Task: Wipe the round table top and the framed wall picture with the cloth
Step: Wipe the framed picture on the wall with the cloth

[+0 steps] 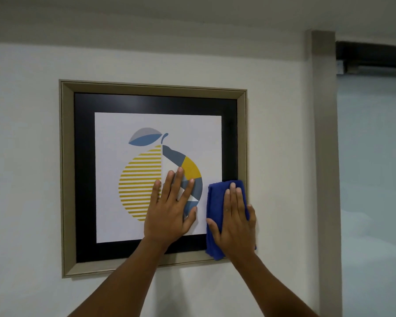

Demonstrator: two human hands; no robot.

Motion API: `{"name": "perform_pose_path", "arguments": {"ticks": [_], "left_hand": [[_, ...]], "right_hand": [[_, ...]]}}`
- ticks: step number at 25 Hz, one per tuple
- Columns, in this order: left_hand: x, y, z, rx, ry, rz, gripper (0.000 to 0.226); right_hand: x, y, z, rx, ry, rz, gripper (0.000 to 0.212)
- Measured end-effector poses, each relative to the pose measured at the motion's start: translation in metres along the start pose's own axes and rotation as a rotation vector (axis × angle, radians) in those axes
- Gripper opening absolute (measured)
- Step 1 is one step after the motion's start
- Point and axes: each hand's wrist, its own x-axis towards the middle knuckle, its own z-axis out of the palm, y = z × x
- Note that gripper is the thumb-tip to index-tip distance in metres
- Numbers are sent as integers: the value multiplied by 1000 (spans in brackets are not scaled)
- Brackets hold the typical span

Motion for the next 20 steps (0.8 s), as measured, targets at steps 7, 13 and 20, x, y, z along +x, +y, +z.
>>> {"name": "perform_pose_path", "arguments": {"ticks": [7,13,20], "left_hand": [[-1,1,1,-25,12,-5,73],[-2,2,1,-20,12,-4,72],[-1,4,1,-15,-1,-8,73]], "right_hand": [[151,-8,-57,9,110,-4,80],[154,-19,-47,122,197,59,73],[7,-47,6,367,205,206,71]]}}
